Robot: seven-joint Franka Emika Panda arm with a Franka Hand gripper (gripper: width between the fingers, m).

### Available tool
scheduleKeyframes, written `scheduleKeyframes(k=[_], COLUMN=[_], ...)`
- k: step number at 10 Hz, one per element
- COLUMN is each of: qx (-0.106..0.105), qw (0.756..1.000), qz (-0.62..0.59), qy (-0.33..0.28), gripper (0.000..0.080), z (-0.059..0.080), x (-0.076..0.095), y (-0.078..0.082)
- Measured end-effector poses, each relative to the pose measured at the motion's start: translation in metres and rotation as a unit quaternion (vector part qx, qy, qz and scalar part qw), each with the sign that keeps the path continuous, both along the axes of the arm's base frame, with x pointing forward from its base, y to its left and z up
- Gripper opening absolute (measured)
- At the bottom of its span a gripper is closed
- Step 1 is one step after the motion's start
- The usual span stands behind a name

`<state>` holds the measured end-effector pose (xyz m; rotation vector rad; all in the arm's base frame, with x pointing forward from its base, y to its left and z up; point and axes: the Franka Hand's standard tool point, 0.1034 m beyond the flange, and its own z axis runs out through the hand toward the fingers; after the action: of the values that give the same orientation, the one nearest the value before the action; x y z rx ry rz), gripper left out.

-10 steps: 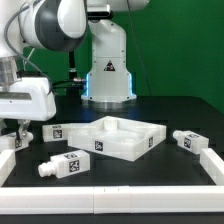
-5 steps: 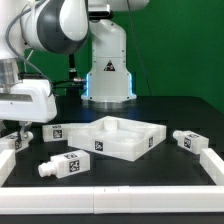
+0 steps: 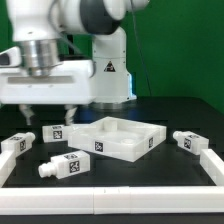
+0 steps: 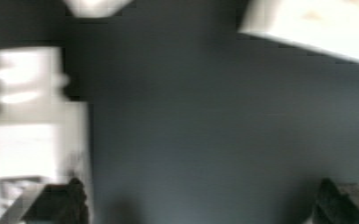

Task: Assemble one leg

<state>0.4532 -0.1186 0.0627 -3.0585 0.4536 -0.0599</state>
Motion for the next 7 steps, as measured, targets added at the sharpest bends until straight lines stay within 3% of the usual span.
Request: scheduleKeyframes(k=[4, 5, 6, 7], qx=[-0.007, -0.046, -0.059, -0.064], qw=[1.0, 0.996, 0.989, 0.977], qz=[0.005, 0.064, 0.131, 0.197], qy=[-0.003, -0.037, -0.043, -0.043], gripper=[0.0649, 0.0649, 0.0649, 0.0649], z=[-0.004, -0.007, -0.01, -0.009], x=[-0.001, -0.002, -0.006, 0.0], y=[-0.002, 0.014, 0.031, 0.05])
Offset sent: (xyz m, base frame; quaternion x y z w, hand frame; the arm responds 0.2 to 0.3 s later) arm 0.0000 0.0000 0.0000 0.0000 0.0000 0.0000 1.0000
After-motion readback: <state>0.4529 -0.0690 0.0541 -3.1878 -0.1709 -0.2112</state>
